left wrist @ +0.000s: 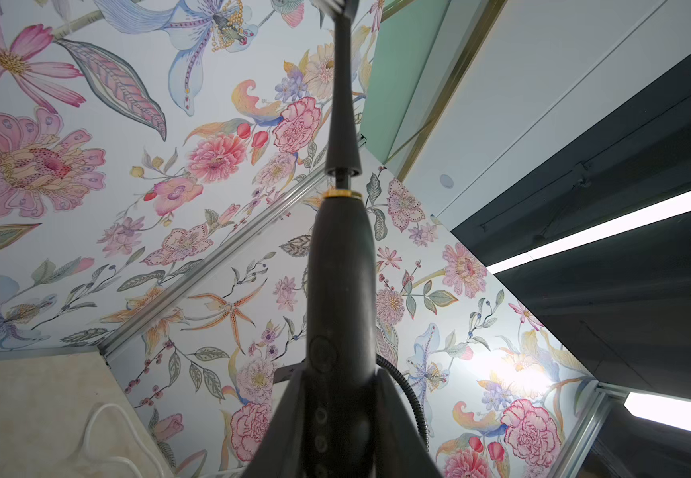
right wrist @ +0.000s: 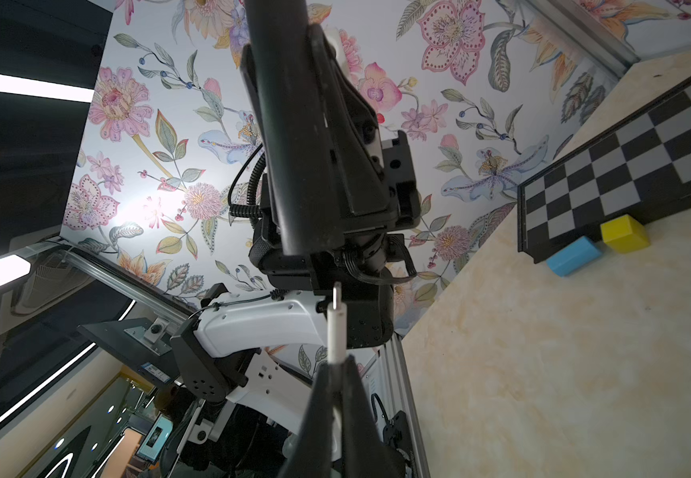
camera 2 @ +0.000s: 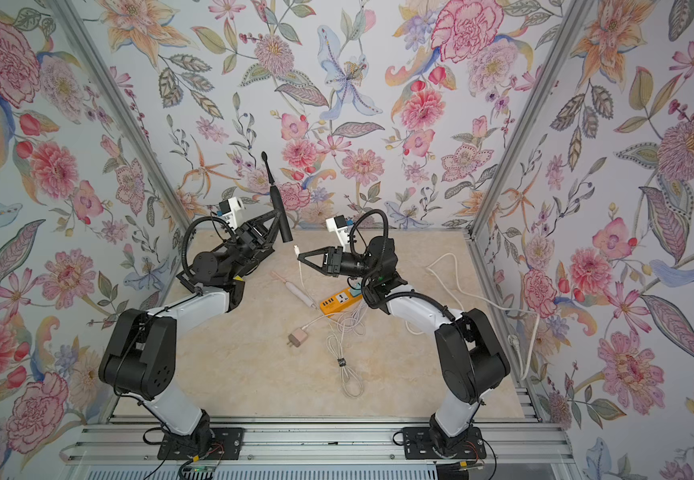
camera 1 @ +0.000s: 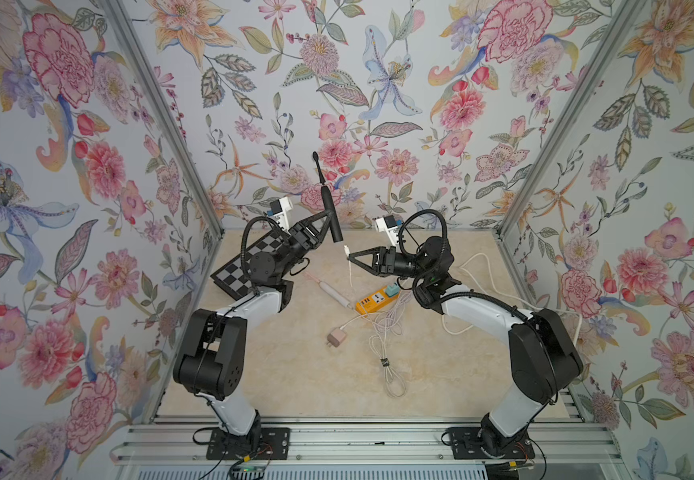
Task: Charge the electric toothbrush
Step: Insert the charging cable into the electric toothbrush.
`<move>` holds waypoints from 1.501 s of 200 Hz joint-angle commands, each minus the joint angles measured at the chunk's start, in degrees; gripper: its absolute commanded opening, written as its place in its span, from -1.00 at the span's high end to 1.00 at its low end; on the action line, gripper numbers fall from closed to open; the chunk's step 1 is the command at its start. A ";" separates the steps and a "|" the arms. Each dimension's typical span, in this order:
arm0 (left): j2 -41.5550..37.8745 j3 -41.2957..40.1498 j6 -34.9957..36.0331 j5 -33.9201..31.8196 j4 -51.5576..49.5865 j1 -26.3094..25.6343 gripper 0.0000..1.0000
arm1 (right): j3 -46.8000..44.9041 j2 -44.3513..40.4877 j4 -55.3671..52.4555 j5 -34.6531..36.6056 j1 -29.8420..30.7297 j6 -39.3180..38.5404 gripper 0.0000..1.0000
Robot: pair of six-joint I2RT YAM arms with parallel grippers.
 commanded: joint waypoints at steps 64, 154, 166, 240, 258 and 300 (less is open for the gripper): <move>2.32 2.11 -3.48 0.46 7.21 -0.87 1.00 | 4.92 2.38 4.94 -1.78 0.56 4.06 1.00; 2.75 2.37 -5.00 0.00 8.66 -1.96 1.00 | 5.78 3.42 7.46 -0.84 -0.15 5.49 1.00; 3.02 2.55 -5.02 0.00 8.60 -2.15 1.00 | 6.15 3.33 7.75 -0.61 -0.37 5.55 1.00; 6.56 8.64 -2.74 -0.97 3.72 -1.45 1.00 | 5.72 1.72 5.62 -0.41 -1.34 4.05 1.00; 7.79 11.40 -2.40 -1.33 2.47 -0.84 1.00 | 5.21 1.43 4.40 -0.42 -1.46 2.95 1.00; 10.27 15.33 -4.53 -1.54 3.66 -0.70 1.00 | 7.82 2.71 5.66 0.25 -3.29 4.70 1.00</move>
